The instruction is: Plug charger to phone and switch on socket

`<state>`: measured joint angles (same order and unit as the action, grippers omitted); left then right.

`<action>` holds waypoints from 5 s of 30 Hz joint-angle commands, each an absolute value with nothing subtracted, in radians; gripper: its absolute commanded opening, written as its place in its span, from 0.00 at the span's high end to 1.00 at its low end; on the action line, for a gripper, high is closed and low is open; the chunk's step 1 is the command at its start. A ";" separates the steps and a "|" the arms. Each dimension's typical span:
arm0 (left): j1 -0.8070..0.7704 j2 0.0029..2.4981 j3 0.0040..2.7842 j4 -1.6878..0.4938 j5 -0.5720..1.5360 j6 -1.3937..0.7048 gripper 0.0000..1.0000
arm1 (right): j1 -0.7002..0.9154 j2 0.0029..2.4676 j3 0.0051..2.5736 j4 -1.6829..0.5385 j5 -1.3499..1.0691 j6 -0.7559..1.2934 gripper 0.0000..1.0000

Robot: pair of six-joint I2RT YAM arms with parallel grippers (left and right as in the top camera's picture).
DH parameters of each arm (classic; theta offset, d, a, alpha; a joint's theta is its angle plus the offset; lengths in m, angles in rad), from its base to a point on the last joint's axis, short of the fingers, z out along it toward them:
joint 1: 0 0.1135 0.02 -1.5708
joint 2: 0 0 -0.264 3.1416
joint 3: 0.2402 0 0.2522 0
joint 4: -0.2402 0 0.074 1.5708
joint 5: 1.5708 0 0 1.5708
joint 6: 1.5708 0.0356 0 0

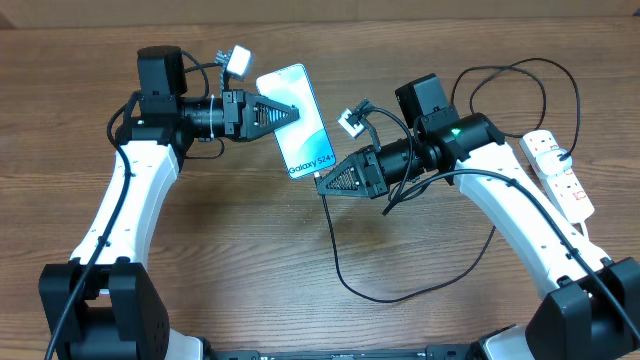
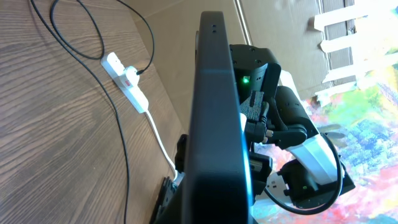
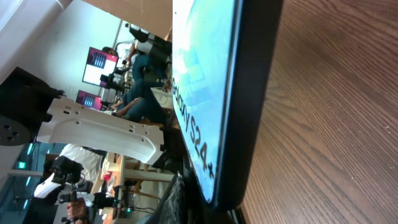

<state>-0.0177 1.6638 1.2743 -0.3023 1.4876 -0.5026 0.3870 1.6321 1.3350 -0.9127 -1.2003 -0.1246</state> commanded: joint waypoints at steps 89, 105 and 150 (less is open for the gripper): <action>-0.014 1.649 1.289 -0.223 1.515 -0.498 0.96 | 0.381 1.633 1.335 -0.906 -1.230 -0.105 0.96; -0.014 1.649 1.289 -0.223 1.516 -0.514 0.96 | 0.392 1.633 1.335 -0.894 -1.191 -0.104 0.96; -0.059 1.649 1.289 -0.224 1.582 -0.452 0.96 | 0.391 1.633 1.336 -0.816 -1.159 -0.096 0.96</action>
<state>-0.0307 1.6638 1.2743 -0.2195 1.5066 -0.4858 0.3943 1.6321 1.3312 -0.8387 -1.1706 -0.1001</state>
